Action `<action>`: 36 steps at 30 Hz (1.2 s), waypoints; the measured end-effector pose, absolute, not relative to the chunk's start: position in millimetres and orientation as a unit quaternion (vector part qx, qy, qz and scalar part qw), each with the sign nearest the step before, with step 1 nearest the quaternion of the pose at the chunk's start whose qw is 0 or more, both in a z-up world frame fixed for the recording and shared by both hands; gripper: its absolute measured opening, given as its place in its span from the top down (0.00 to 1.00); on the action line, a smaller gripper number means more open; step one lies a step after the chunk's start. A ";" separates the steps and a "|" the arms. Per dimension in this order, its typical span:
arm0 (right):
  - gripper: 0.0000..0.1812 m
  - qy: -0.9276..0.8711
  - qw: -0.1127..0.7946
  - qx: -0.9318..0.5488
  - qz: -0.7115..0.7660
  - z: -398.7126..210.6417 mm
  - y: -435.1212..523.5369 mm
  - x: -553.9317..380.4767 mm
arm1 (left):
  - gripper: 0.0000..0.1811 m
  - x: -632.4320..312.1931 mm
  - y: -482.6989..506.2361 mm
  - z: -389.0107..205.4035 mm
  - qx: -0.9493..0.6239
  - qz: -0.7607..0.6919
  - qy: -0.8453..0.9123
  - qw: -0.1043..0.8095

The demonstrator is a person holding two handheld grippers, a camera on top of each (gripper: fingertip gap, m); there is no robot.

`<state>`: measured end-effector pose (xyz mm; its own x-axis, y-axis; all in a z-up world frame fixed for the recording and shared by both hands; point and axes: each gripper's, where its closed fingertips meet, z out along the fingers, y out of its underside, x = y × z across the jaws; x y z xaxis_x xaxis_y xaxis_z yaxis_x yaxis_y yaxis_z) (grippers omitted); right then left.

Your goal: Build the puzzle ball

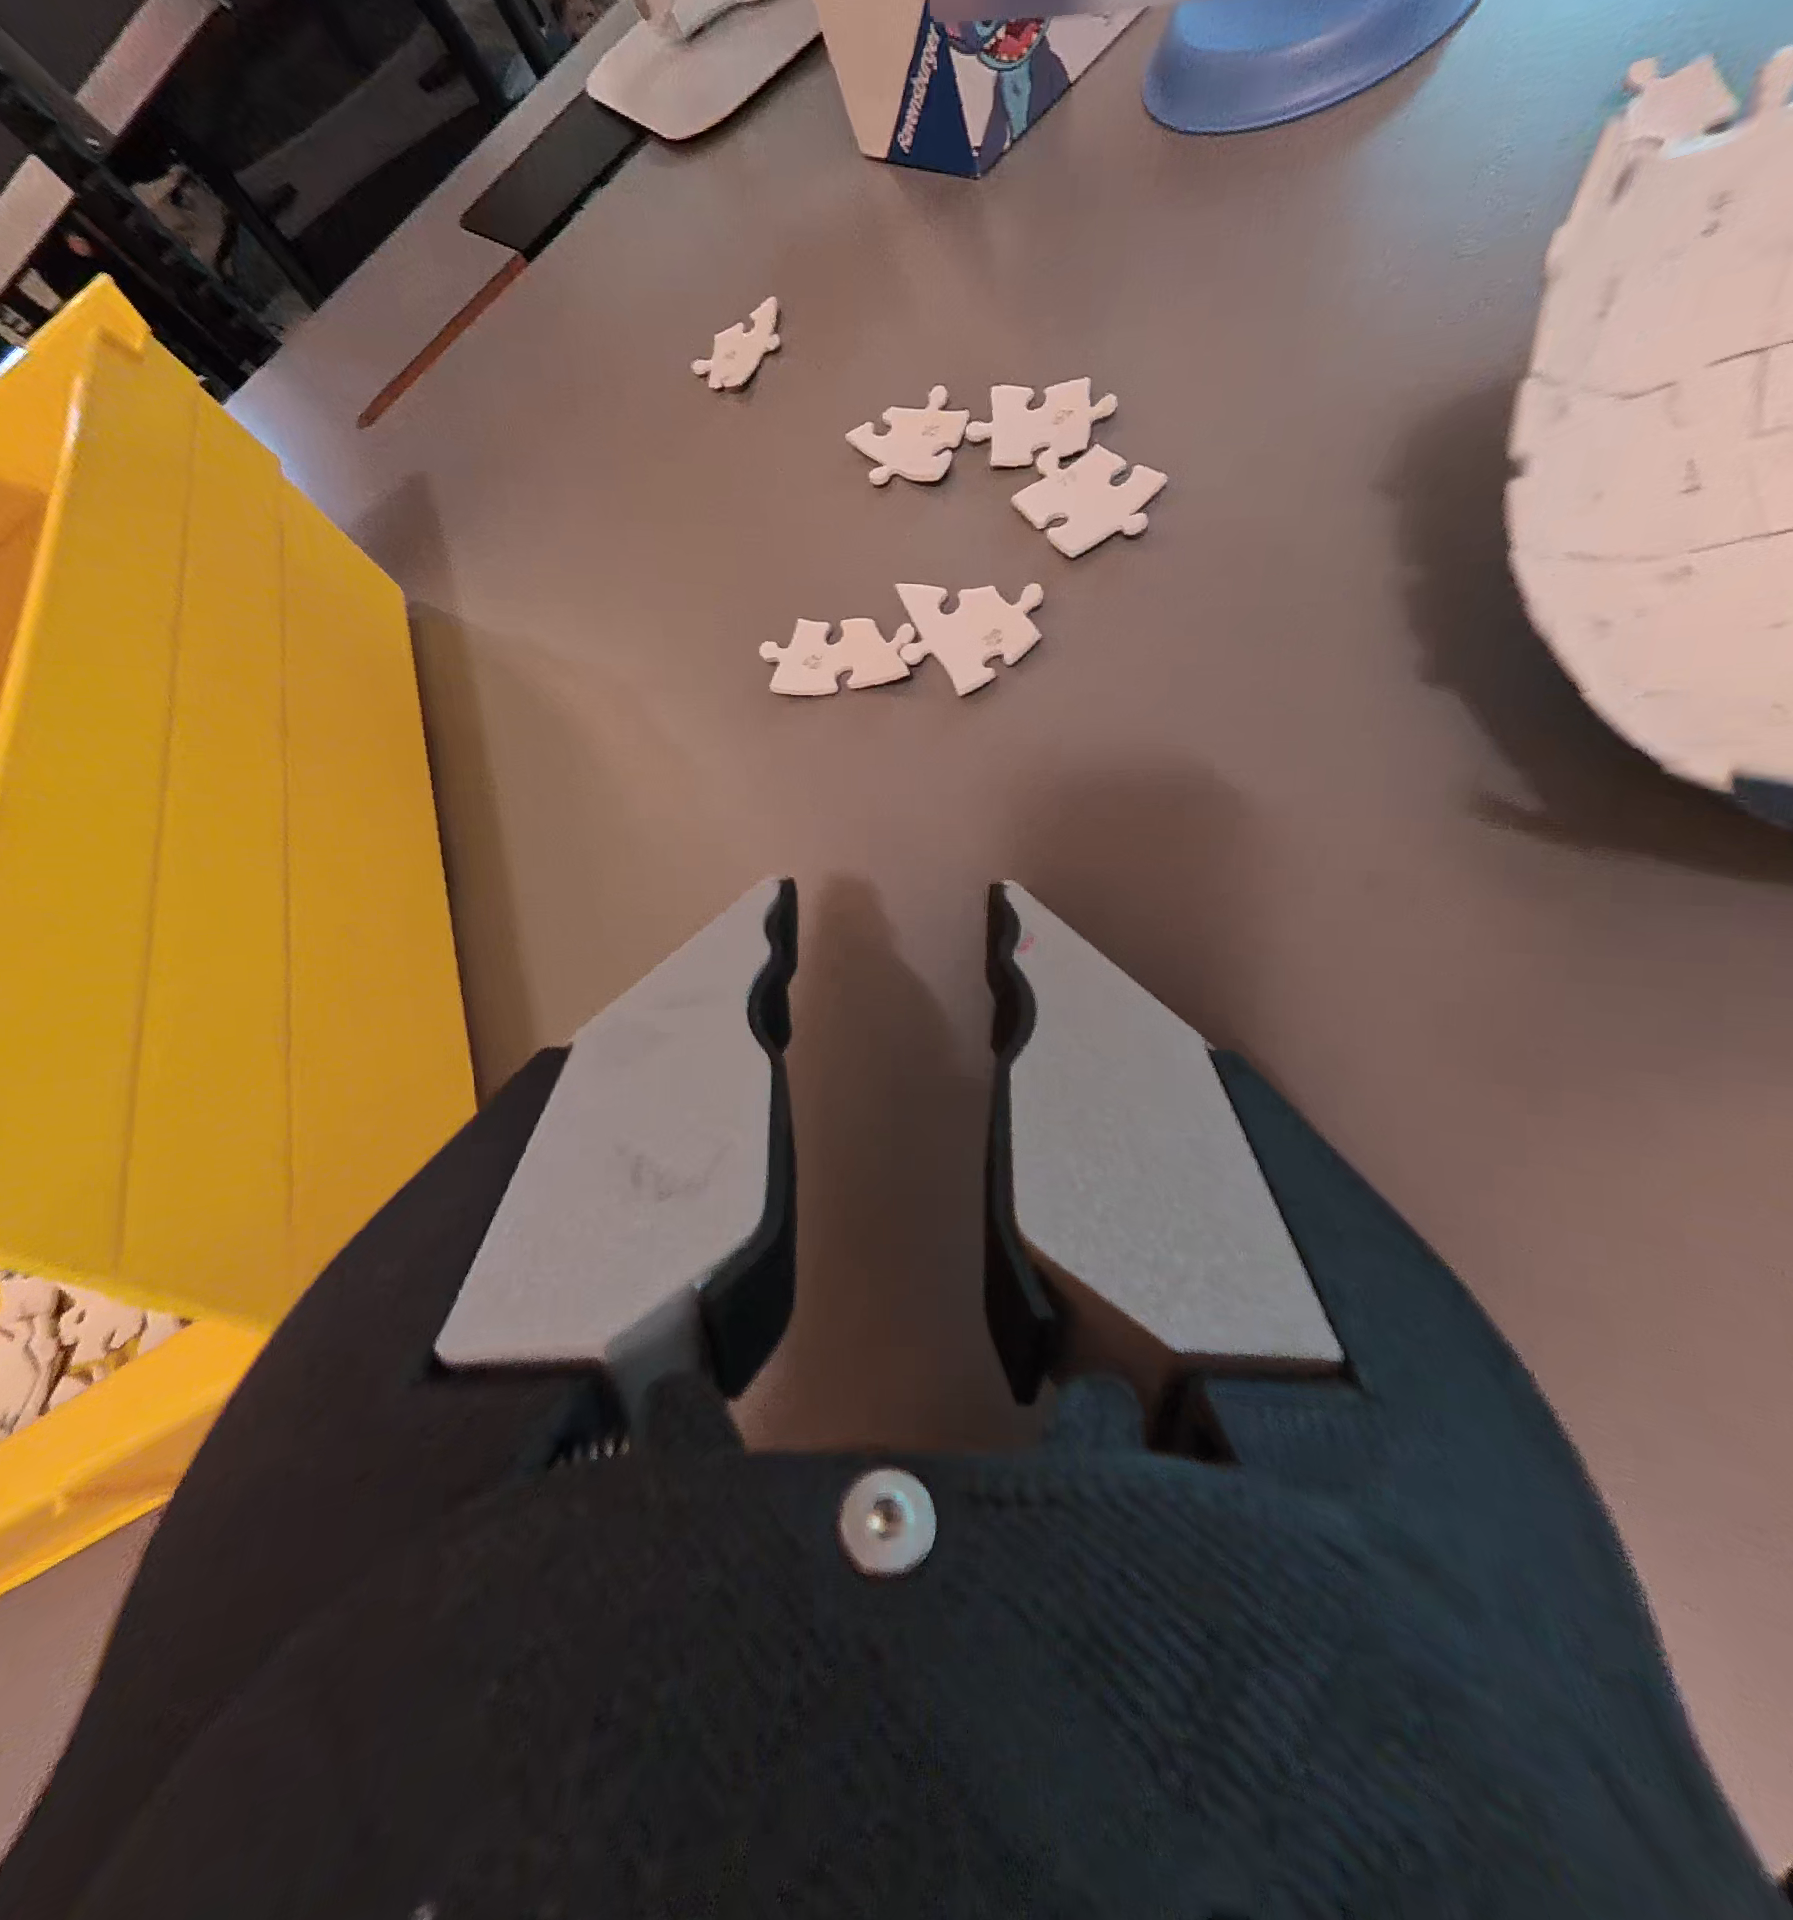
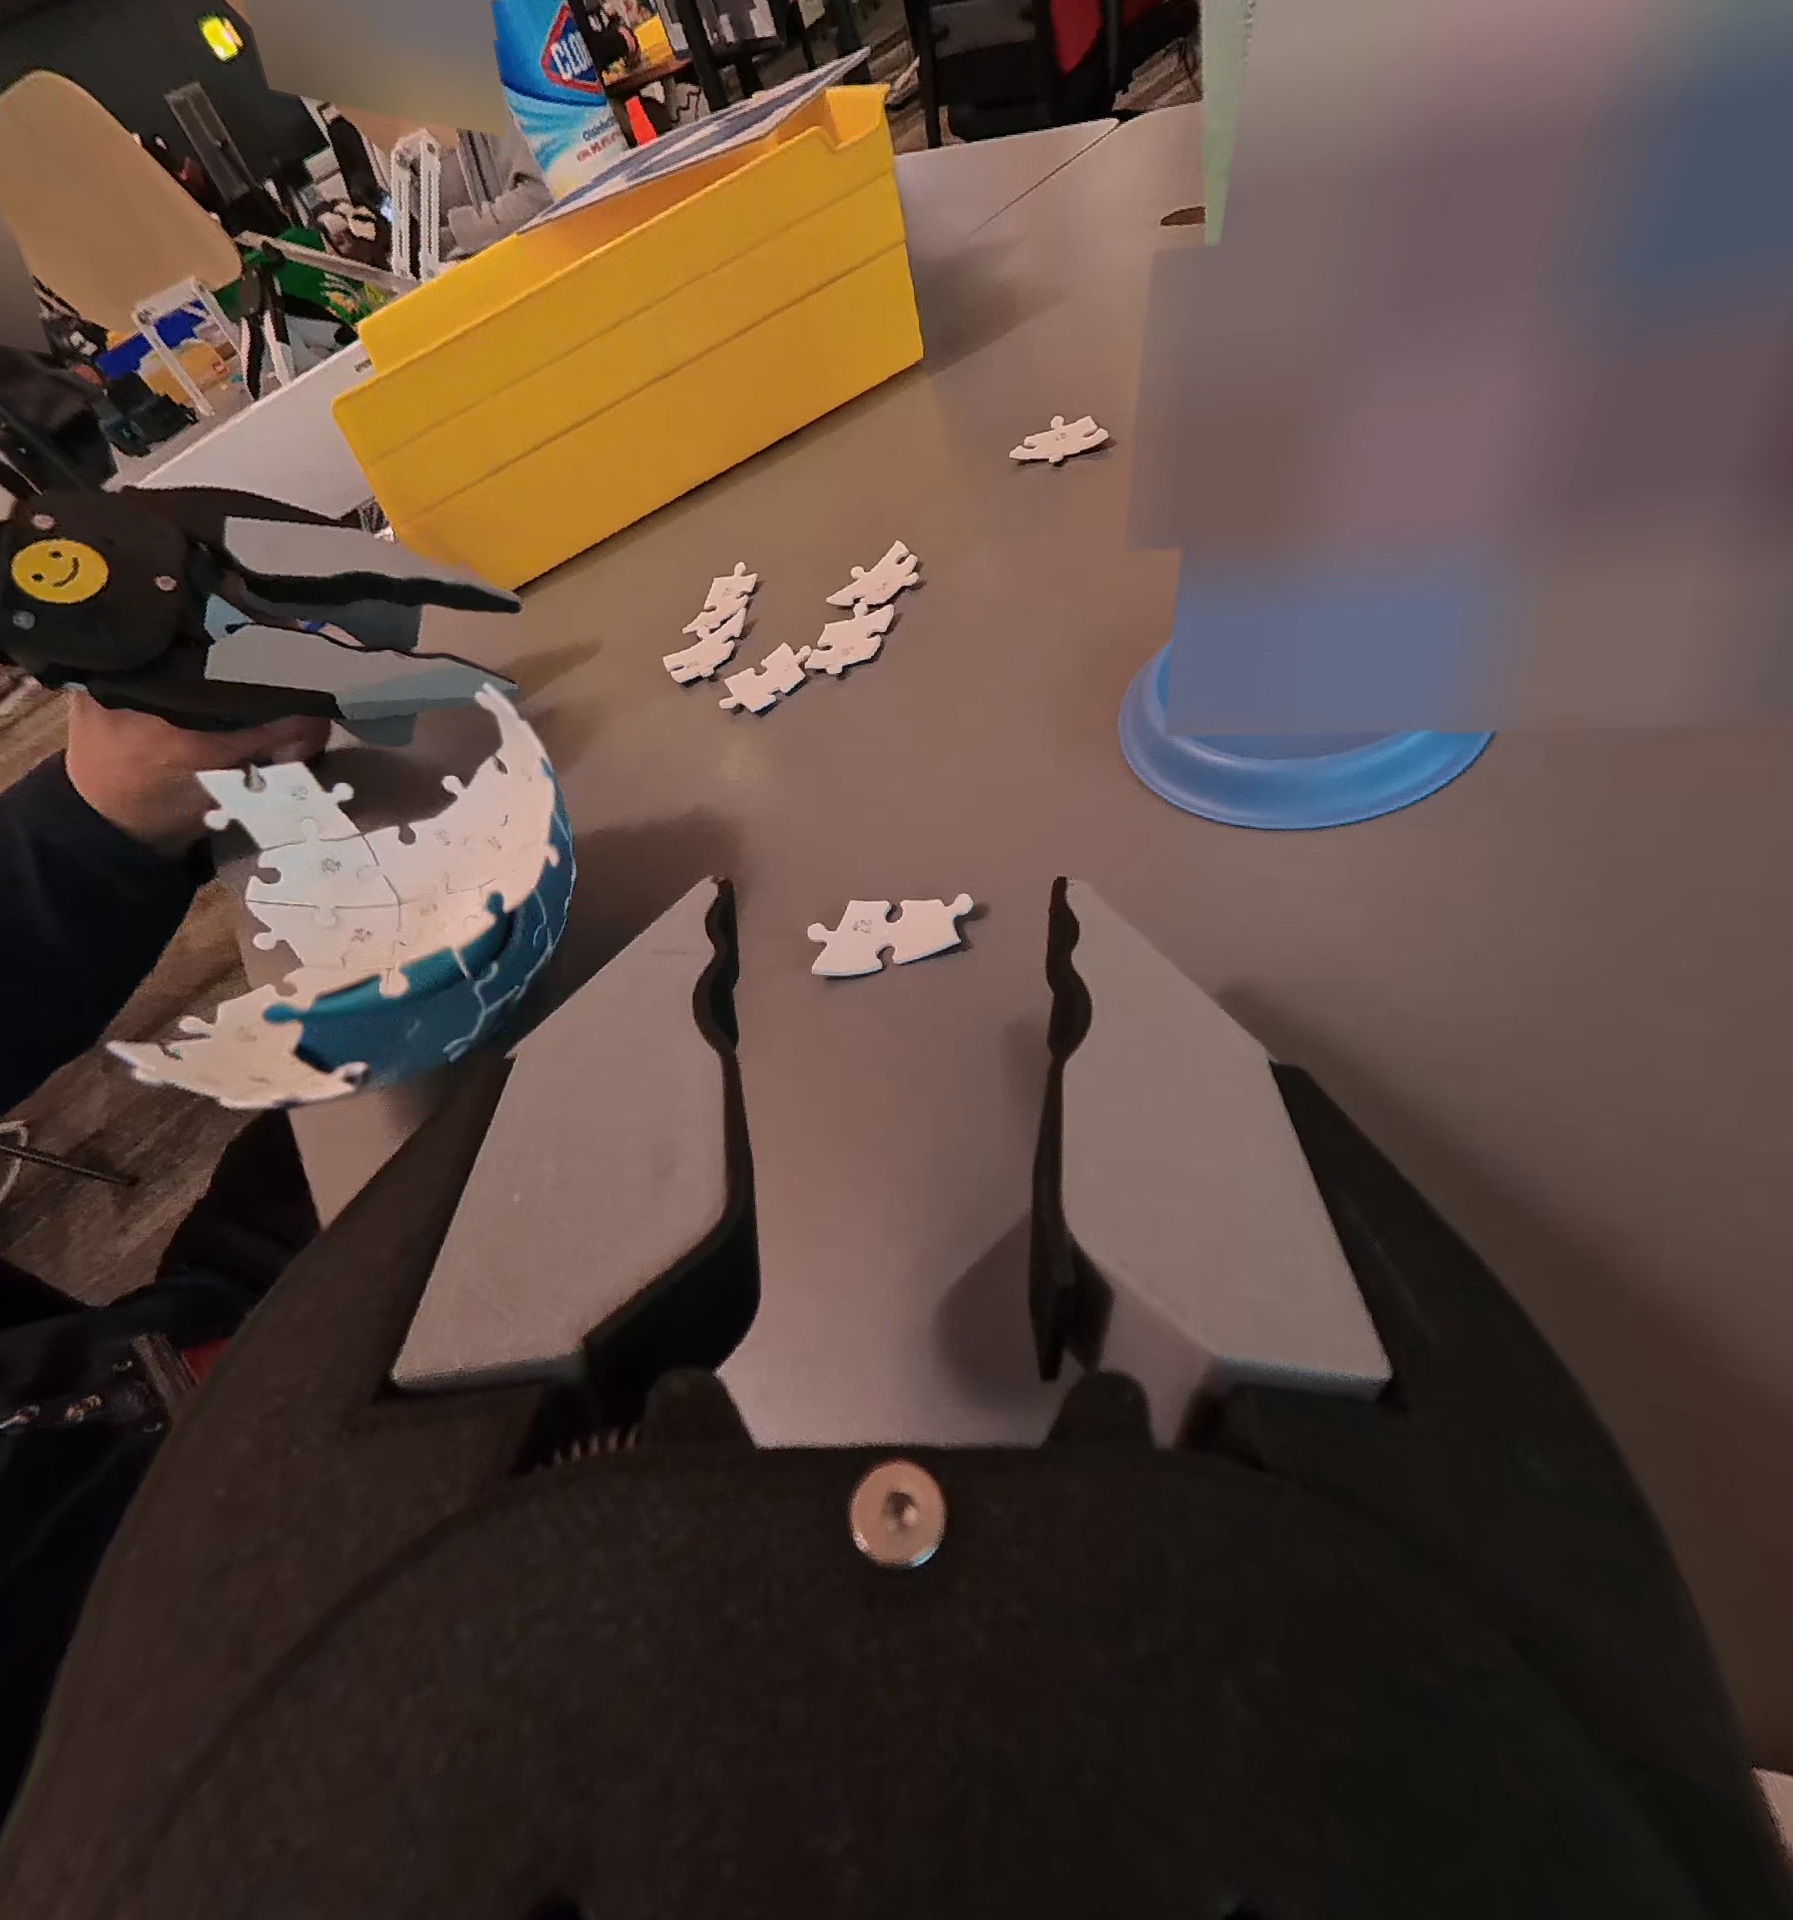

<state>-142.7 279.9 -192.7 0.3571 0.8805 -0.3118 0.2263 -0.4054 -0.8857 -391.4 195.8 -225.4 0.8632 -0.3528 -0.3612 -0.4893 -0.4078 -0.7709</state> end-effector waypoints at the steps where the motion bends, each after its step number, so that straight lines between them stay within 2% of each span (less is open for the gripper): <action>1: 0.69 -0.385 0.391 -0.726 0.415 -193.5 279.4 -143.3 | 0.81 -391.2 195.9 -225.9 -0.838 0.066 0.251 0.480; 12: 0.70 -0.397 0.387 -0.719 0.418 -193.1 275.6 -145.6 | 0.78 -383.3 191.9 -221.8 -0.841 -0.037 0.244 0.482; 16: 0.73 -0.455 0.365 -0.656 0.478 -177.8 239.7 -157.0 | 0.78 -379.0 190.8 -227.1 -0.844 -0.038 0.261 0.467; 23: 0.75 -0.565 0.313 -0.613 0.455 -196.4 173.1 -164.5 | 0.77 -376.4 188.7 -223.6 -0.838 -0.054 0.265 0.474; 29: 0.74 -0.573 0.330 -0.577 0.479 -181.8 150.1 -164.4 | 0.77 -374.5 186.3 -218.6 -0.833 -0.094 0.258 0.480; 31: 0.80 -0.585 0.345 -0.572 0.461 -180.7 146.2 -164.4 | 0.77 -373.1 185.4 -218.0 -0.832 -0.109 0.259 0.478; 33: 0.95 -0.601 0.345 -0.558 0.457 -179.1 136.2 -164.4 | 0.77 -371.8 184.5 -218.1 -0.832 -0.121 0.259 0.475; 36: 0.94 -0.612 0.333 -0.561 0.447 -185.0 130.7 -167.8 | 0.77 -371.8 184.4 -217.9 -0.833 -0.132 0.256 0.472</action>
